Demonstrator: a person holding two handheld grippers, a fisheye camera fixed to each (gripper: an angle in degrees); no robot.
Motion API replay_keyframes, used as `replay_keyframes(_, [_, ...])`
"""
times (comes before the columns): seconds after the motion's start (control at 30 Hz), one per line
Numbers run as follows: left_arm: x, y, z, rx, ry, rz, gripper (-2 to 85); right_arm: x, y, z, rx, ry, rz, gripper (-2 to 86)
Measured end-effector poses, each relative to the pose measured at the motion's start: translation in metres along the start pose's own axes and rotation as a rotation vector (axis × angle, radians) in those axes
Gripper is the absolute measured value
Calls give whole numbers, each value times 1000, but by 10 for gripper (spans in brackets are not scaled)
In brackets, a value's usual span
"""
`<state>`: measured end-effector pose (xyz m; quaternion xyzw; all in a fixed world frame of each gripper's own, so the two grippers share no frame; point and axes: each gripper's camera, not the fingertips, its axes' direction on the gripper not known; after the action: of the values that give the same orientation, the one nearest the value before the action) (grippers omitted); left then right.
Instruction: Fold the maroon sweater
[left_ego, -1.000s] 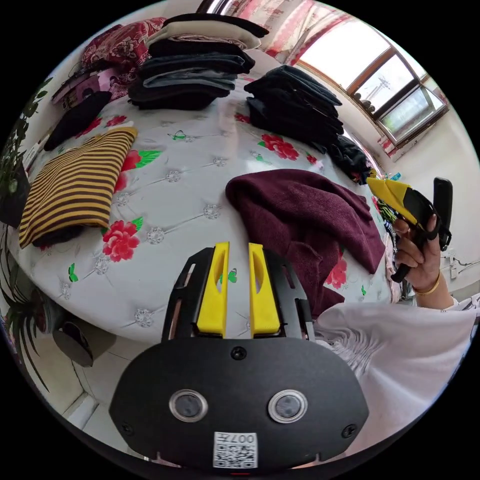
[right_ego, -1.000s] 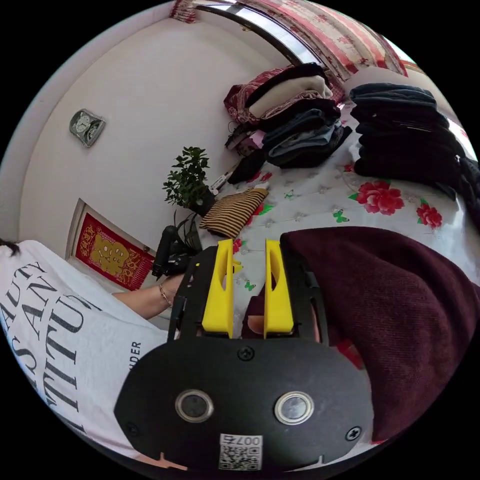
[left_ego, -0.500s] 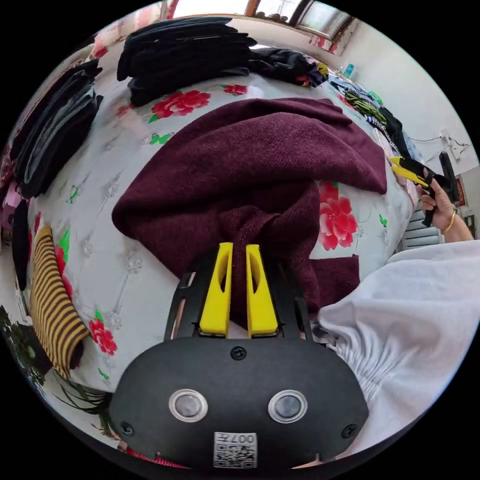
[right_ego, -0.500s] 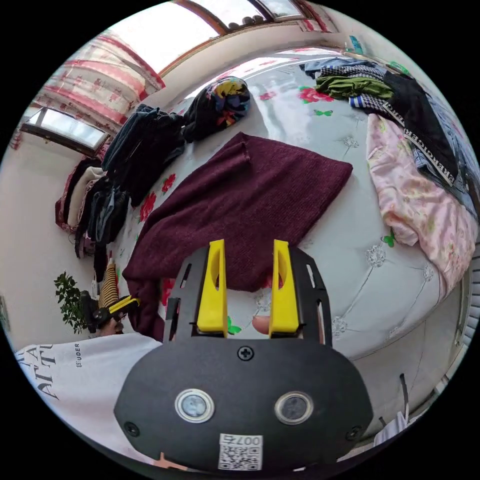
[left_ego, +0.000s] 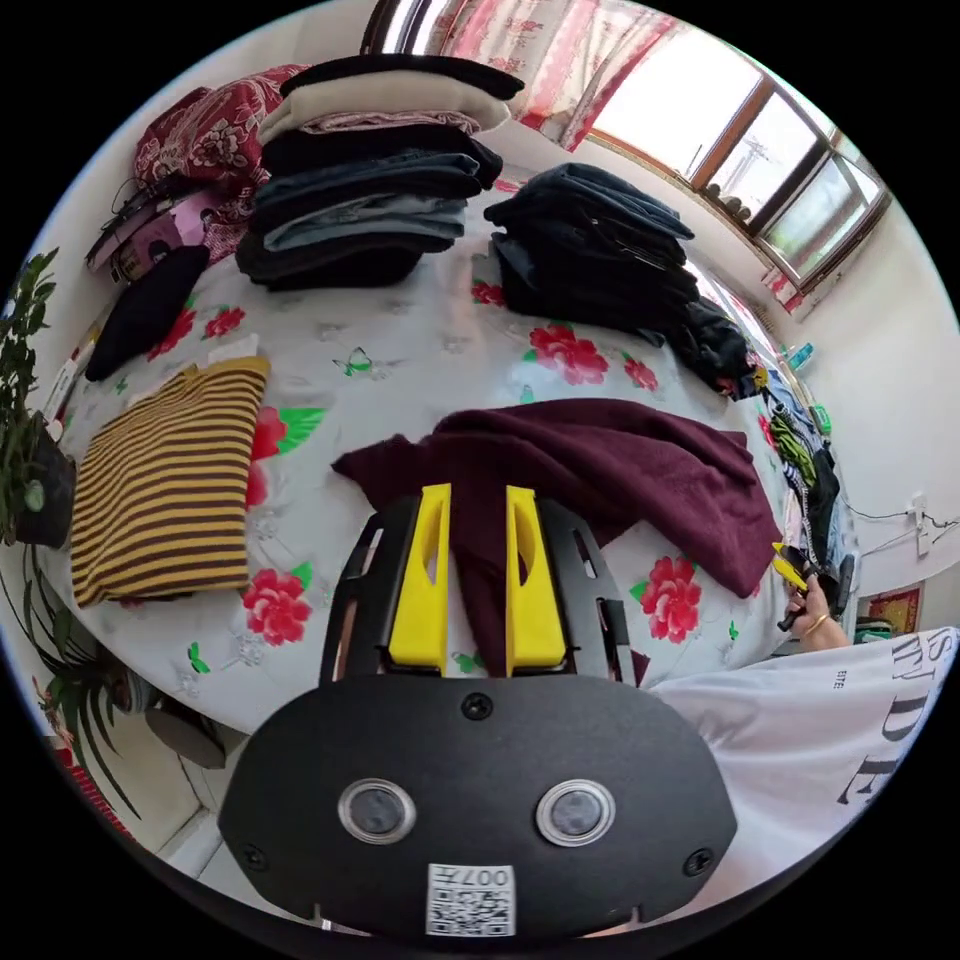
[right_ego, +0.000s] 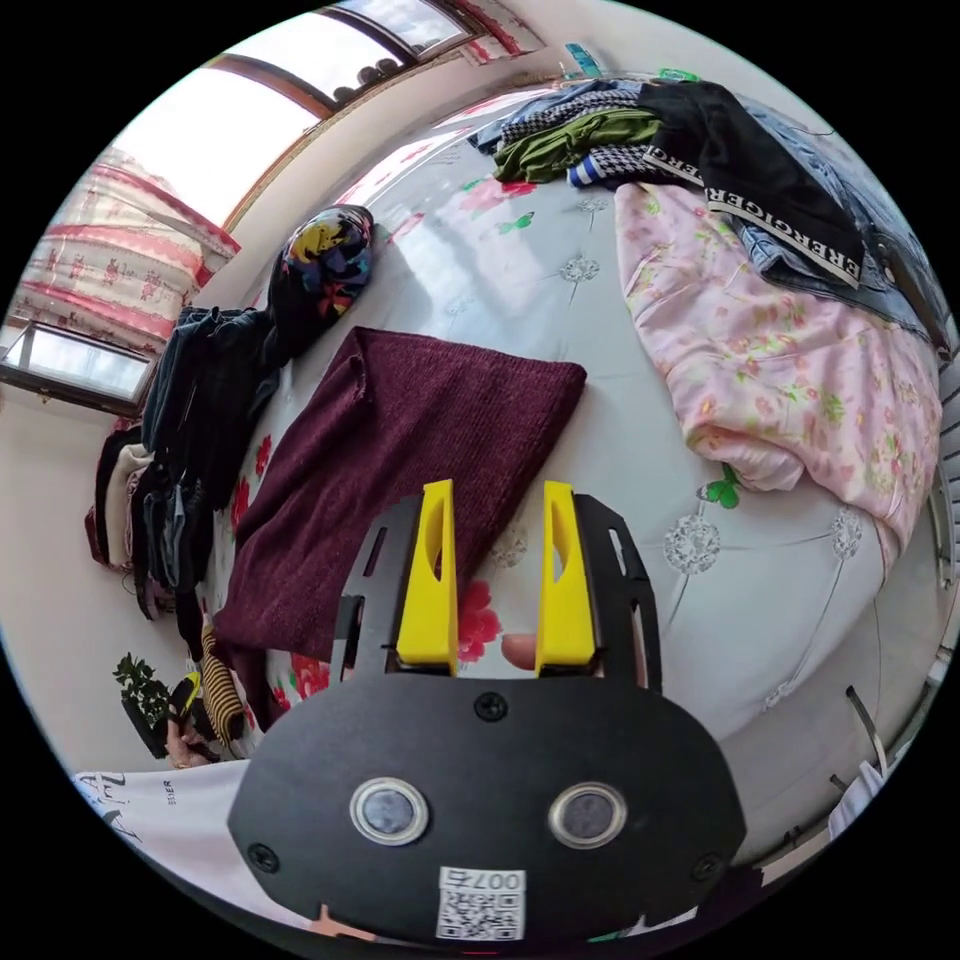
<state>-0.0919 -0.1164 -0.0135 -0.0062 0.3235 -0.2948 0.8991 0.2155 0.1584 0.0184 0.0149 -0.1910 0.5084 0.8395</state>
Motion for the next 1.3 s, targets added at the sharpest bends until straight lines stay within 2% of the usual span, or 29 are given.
replay_keyframes(0.07, [32,38,23,-52,71,-2,84,-7,-7,3,-18,31,-19,94])
replay_keyframes(0.2, [53,52,60,-154,132,-22,107,-16,-23,13,-99,-14,-56,62])
replay_keyframes(0.3, [37,30,86,-144,91,-89,103,-24,-34,2,-86,-130,-106,37])
replay_keyframes(0.33, [26,17,94,-133,57,-121,80,-29,-37,-9,-53,-200,-127,29])
replay_keyframes(0.43, [3,-24,98,-110,117,-94,21,-34,-48,-56,80,-420,-129,17])
replay_keyframes(0.5, [-6,-49,81,-71,155,-49,2,-32,-55,-89,163,-551,-110,12])
replay_keyframes(0.57, [-10,-71,30,41,214,47,-6,-32,-59,-137,258,-674,-128,8])
replay_keyframes(0.7, [-26,-68,-69,172,251,167,-8,-28,-47,-213,423,-794,-211,4])
replay_keyframes(0.8, [-45,-51,-121,132,382,276,-7,-18,-29,-250,467,-701,-259,2])
replay_keyframes(0.87, [-55,-38,-125,6,422,299,-3,1,-12,-249,456,-558,-239,1])
replay_keyframes(1.07, [-82,25,-37,-207,209,43,47,84,33,-191,258,-430,-27,0])
replay_keyframes(1.17, [-95,57,-13,-219,245,-118,67,109,53,-165,149,-364,50,0])
replay_keyframes(1.3, [-78,50,-16,-137,275,-122,76,122,63,-156,130,-323,71,-1])
